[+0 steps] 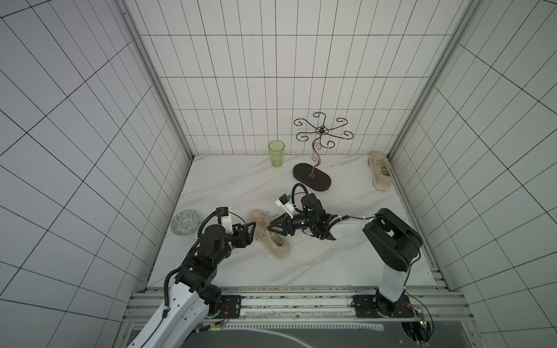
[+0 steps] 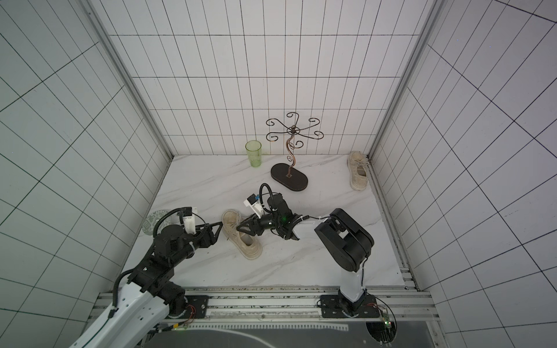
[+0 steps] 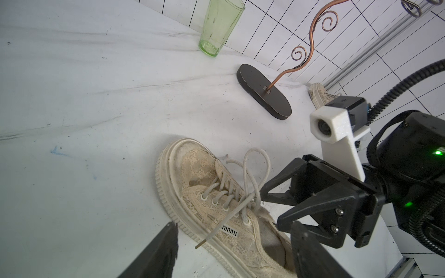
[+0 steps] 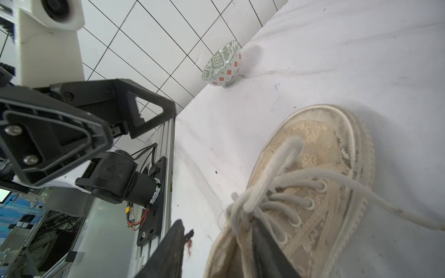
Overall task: Remove the insole from the shoe
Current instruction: Untie the shoelace on the shoe.
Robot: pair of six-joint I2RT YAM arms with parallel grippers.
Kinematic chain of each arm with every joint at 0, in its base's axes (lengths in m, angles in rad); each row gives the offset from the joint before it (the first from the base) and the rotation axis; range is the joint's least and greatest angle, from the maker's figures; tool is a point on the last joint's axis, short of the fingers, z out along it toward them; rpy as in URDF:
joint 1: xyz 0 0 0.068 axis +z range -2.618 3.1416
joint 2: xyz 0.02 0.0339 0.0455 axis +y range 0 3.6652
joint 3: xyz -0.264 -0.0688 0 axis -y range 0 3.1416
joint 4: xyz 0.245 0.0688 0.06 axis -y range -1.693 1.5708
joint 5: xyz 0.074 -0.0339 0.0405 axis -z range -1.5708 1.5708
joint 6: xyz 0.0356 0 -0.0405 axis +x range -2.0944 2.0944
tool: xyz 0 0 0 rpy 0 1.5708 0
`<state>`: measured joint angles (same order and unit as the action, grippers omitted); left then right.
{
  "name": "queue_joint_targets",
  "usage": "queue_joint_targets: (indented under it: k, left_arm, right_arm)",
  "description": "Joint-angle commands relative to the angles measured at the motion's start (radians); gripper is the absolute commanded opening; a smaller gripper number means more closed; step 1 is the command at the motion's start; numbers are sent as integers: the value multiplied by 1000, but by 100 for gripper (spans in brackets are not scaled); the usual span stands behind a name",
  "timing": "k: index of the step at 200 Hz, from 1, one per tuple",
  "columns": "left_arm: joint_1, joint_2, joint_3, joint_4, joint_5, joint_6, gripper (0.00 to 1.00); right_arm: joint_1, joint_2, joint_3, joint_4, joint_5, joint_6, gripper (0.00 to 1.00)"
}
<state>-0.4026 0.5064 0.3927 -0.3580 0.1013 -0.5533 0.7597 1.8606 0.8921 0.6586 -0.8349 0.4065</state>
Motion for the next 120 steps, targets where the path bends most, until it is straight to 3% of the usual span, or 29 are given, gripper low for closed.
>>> queue_joint_targets:
  k: [1,51,120]
  left_arm:
    - [5,-11,5,-2,-8,-7,73]
    - [5,-16,3,-4,-8,-6,73]
    - [5,-20,-4,-4,-3,-8,73]
  right_arm:
    - [7,30,54,29,-44,12,45]
    - [16,40,40,166,-71,82,33]
    - [27,114,88,235,-95,134,31]
